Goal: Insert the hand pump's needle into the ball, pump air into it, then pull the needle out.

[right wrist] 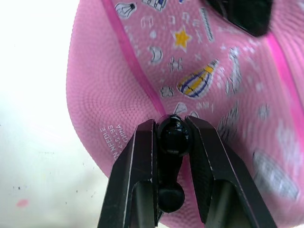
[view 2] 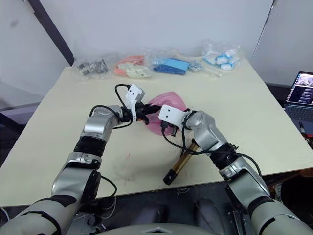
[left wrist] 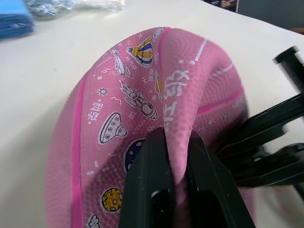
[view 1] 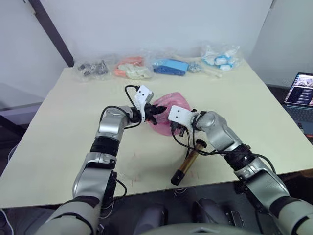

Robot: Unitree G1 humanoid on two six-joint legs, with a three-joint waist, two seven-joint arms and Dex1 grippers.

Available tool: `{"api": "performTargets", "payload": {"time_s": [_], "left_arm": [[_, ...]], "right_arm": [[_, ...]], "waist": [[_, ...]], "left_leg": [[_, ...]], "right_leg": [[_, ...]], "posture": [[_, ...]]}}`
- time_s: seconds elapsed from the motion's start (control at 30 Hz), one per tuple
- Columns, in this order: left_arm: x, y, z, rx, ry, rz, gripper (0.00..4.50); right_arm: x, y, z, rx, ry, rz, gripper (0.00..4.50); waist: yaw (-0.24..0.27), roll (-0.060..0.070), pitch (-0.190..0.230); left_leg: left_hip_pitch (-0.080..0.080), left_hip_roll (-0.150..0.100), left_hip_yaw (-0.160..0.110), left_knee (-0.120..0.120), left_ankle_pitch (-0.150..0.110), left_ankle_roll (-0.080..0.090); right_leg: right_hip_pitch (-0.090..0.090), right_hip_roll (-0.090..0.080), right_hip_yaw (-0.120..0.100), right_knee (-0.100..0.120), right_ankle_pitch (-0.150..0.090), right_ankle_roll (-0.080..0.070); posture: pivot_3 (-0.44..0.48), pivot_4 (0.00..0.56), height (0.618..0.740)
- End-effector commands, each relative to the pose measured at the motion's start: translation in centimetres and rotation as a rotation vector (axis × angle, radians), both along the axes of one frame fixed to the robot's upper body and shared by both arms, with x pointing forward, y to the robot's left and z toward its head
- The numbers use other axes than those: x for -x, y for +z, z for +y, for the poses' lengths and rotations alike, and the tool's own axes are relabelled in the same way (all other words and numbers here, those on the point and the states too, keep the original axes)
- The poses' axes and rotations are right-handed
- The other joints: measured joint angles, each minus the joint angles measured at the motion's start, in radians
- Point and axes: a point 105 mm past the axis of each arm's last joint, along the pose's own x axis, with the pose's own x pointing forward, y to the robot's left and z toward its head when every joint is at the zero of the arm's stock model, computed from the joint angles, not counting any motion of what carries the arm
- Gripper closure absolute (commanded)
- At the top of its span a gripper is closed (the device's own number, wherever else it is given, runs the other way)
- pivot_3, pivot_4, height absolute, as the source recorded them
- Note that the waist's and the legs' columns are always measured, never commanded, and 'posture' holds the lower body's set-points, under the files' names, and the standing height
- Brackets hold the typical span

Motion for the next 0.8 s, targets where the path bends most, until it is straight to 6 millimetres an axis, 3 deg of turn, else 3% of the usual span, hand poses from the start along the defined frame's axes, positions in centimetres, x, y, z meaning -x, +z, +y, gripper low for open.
{"api": "performTargets", "payload": {"time_s": [0.03, 0.1, 0.3, 0.6, 0.8], "left_arm": [[1.2, -5.3, 1.7, -0.087, 0.059, 0.182, 4.50], [1.1, -5.1, 1.5, -0.085, 0.053, 0.173, 4.50], [0.8, -4.1, 0.9, -0.075, 0.034, 0.137, 4.50], [0.8, -2.6, -0.5, -0.029, 0.002, 0.090, 4.50], [0.5, -2.0, -0.3, -0.045, 0.009, 0.060, 4.50]], "right_arm": [[-0.4, -1.1, -2.8, 0.026, -0.108, 0.035, 4.13], [-0.1, -0.6, -2.4, -0.034, -0.090, 0.036, 4.13], [0.3, -1.3, -3.7, -0.028, -0.134, 0.027, 4.13], [0.5, -0.5, -3.7, -0.092, -0.156, 0.021, 4.13], [0.4, 0.0, -4.0, -0.176, -0.169, 0.010, 4.13]], "waist": [[0.008, 0.000, 0.004], [0.017, -0.001, 0.006], [0.025, -0.001, 0.008], [0.031, -0.003, 0.015], [0.038, -0.005, 0.022]], "left_leg": [[0.000, 0.000, 0.000, 0.001, 0.000, 0.000], [-0.001, 0.000, 0.000, 0.000, 0.000, 0.000], [-0.016, -0.003, -0.002, 0.001, 0.000, 0.001], [-0.017, -0.003, -0.001, 0.001, 0.000, 0.002], [-0.018, -0.004, -0.001, 0.001, 0.000, 0.002]], "right_leg": [[0.000, 0.000, 0.000, 0.000, 0.004, 0.007], [-0.001, 0.000, -0.001, 0.000, 0.006, 0.011], [-0.010, 0.000, -0.004, -0.007, 0.007, 0.012], [-0.010, 0.001, -0.006, -0.011, 0.010, 0.017], [-0.010, 0.001, -0.006, -0.011, 0.010, 0.017]], "posture": [[0.000, 0.150, 0.740], [0.000, 0.150, 0.740], [0.000, 0.150, 0.740], [0.000, 0.150, 0.740], [0.000, 0.150, 0.740]]}}
